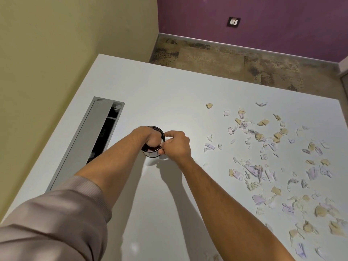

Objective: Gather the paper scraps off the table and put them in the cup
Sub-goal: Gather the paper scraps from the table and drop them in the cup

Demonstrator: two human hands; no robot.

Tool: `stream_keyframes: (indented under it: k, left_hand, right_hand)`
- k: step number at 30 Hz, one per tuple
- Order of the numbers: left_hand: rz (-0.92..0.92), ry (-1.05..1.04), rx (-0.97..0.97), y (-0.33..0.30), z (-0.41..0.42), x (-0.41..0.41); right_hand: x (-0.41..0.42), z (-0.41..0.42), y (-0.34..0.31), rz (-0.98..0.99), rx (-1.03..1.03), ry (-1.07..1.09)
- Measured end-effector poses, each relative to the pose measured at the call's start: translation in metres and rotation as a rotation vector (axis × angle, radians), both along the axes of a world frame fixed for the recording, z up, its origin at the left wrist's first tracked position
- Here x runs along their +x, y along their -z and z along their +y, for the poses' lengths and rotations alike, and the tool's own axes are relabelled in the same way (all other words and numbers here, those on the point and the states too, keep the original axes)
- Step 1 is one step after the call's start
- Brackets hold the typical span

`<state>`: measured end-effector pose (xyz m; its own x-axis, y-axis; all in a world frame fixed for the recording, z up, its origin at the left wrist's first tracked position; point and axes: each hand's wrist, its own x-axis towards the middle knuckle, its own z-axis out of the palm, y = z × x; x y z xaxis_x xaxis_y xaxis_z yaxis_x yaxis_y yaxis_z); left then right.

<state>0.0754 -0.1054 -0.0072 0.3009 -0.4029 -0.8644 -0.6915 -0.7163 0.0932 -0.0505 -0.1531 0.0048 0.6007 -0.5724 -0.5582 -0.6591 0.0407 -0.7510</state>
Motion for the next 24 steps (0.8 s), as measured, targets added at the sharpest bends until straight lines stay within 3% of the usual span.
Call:
stream_keyframes:
  k: [9,16,21,24]
  left_hand:
    - [-0.153,0.001,-0.185,-0.019,0.009,-0.010]
    - [-0.255,-0.268,-0.424,-0.036,0.025,-0.021]
    - [-0.367,-0.563,-0.878,-0.055,0.046,-0.055]
    - [-0.419,-0.590,-1.156,-0.061,0.060,-0.091]
  right_hand:
    - [-0.015,0.001,-0.006,-0.025,0.083,0.024]
    - [-0.045,-0.003,-0.022,-0.056,0.102,0.126]
    - [-0.091,0.005,-0.029,-0.099,0.034,0.116]
    - [-0.129,0.008,-0.025,-0.108,-0.069,0.085]
